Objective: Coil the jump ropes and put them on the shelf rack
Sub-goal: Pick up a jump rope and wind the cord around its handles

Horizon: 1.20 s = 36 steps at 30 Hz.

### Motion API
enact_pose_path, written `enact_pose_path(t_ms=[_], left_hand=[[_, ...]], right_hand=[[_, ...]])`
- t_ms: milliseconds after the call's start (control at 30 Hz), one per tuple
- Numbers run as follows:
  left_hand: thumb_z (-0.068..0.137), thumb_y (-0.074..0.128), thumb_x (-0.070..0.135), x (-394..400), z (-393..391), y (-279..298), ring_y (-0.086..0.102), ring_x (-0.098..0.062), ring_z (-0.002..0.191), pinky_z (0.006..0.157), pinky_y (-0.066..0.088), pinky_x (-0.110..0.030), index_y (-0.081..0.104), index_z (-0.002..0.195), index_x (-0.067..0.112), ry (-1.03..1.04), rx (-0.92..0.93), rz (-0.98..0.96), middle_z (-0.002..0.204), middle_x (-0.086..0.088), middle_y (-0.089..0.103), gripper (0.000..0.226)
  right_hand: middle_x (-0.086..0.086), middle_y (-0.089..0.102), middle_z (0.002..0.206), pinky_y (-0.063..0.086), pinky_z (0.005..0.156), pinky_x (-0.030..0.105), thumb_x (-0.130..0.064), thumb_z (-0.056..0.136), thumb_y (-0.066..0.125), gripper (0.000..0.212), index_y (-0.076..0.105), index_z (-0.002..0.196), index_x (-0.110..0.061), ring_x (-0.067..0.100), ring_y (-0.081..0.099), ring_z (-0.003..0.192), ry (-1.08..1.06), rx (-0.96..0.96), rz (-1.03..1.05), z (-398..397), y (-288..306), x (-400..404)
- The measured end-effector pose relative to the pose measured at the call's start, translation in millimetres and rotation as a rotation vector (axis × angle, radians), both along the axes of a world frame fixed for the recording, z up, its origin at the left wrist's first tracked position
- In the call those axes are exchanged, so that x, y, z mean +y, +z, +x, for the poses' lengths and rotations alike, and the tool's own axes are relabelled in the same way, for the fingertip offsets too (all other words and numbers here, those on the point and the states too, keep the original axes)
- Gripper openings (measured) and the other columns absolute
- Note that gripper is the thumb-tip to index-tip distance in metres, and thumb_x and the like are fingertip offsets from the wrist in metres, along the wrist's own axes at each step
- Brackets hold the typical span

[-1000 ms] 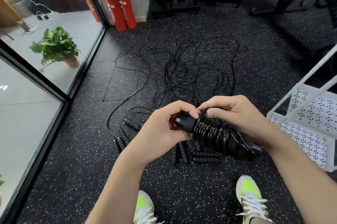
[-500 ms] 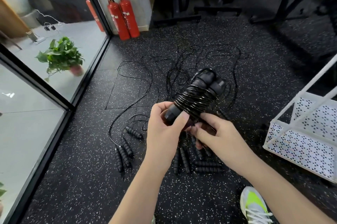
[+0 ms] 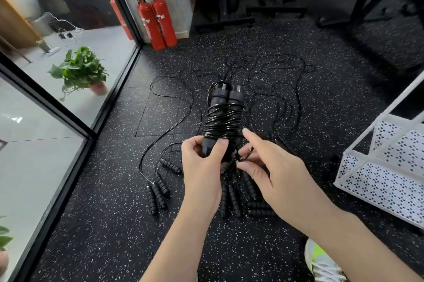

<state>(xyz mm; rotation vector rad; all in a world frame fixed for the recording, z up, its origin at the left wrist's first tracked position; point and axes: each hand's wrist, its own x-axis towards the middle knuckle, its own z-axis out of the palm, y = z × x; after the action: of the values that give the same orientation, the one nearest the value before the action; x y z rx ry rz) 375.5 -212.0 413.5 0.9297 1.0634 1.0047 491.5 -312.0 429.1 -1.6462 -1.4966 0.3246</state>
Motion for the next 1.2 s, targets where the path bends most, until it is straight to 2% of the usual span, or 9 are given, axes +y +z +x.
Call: enact_pose_path(t_ms=[100,200,333,500,667,867,933,1033,1200], left_hand=[[0.068,0.086,0.026,0,-1,-1,0.068,-0.029,0.108,0.100,0.052,-0.062,0.054,0.125,0.021,-0.015,-0.022,0.031,0.122,-0.013,0.067,0.066],[0.077,0.080,0.027,0,-1,-3,0.067,-0.029,0.117,0.106,0.049,-0.059,0.062,0.131,0.034,-0.092,0.039,0.126,0.123,-0.005,0.071,0.057],[0.081,0.075,0.023,-6,4,-3,0.069,-0.030,0.114,0.106,0.050,-0.057,0.067,0.127,0.024,-0.139,0.056,0.124,0.115,-0.006,0.075,0.047],[0.075,0.078,0.028,-9,5,-2,0.069,-0.029,0.110,0.102,0.051,-0.053,0.068,0.123,0.028,-0.141,0.041,0.109,0.113,-0.005,0.076,0.049],[0.068,0.080,0.036,-9,7,1,0.067,-0.031,0.116,0.108,0.048,-0.055,0.073,0.115,0.036,-0.171,0.031,0.153,0.116,-0.005,0.075,0.048],[0.074,0.078,0.035,-10,7,-1,0.066,-0.034,0.119,0.110,0.044,-0.061,0.072,0.119,0.032,-0.224,0.010,0.166,0.119,-0.007,0.074,0.046],[0.078,0.076,0.033,-12,7,0,0.066,-0.033,0.115,0.107,0.046,-0.061,0.073,0.118,0.031,-0.263,-0.005,0.167,0.118,-0.010,0.074,0.040],[0.085,0.073,0.025,-13,7,2,0.064,-0.025,0.100,0.091,0.049,-0.051,0.075,0.114,0.029,-0.294,-0.027,0.165,0.114,-0.015,0.074,0.030],[0.089,0.070,0.015,-15,3,4,0.058,-0.024,0.096,0.086,0.044,-0.045,0.077,0.110,0.027,-0.307,-0.068,0.147,0.115,-0.027,0.068,0.025]], right_hand=[[-0.018,0.052,0.098,0.051,0.080,0.021,-0.027,0.106,0.049,0.043,0.051,0.147,-0.013,-0.008,0.056,0.094,0.036,-0.140,0.080,6,-5,1],[-0.008,0.048,0.097,0.045,0.079,0.014,-0.018,0.101,0.059,0.032,0.068,0.132,-0.014,0.003,0.052,0.089,0.009,-0.208,0.196,10,-3,6],[-0.004,0.055,0.100,0.040,0.082,0.006,-0.009,0.091,0.070,0.030,0.074,0.121,-0.010,0.001,0.051,0.086,-0.092,-0.161,0.258,9,0,8],[-0.009,0.072,0.098,0.048,0.087,0.010,-0.009,0.085,0.080,0.021,0.078,0.105,-0.013,0.001,0.066,0.093,-0.141,-0.014,0.265,10,0,11],[-0.016,0.072,0.092,0.048,0.084,0.009,-0.010,0.081,0.083,0.020,0.076,0.098,-0.018,0.000,0.067,0.091,-0.156,0.068,0.195,9,-2,12],[-0.016,0.071,0.088,0.049,0.081,0.012,-0.009,0.079,0.084,0.021,0.076,0.095,-0.020,0.003,0.068,0.087,-0.176,0.140,0.157,8,2,13],[-0.016,0.071,0.086,0.049,0.081,0.012,-0.010,0.079,0.084,0.021,0.075,0.096,-0.020,0.004,0.068,0.087,-0.178,0.161,0.139,11,3,12],[-0.013,0.069,0.089,0.051,0.083,0.019,-0.013,0.080,0.083,0.022,0.076,0.098,-0.021,0.004,0.066,0.088,-0.206,0.087,0.144,10,1,12],[-0.008,0.063,0.092,0.046,0.082,0.011,-0.009,0.083,0.080,0.017,0.077,0.098,-0.015,0.002,0.061,0.087,-0.146,-0.048,0.171,17,-3,13]])
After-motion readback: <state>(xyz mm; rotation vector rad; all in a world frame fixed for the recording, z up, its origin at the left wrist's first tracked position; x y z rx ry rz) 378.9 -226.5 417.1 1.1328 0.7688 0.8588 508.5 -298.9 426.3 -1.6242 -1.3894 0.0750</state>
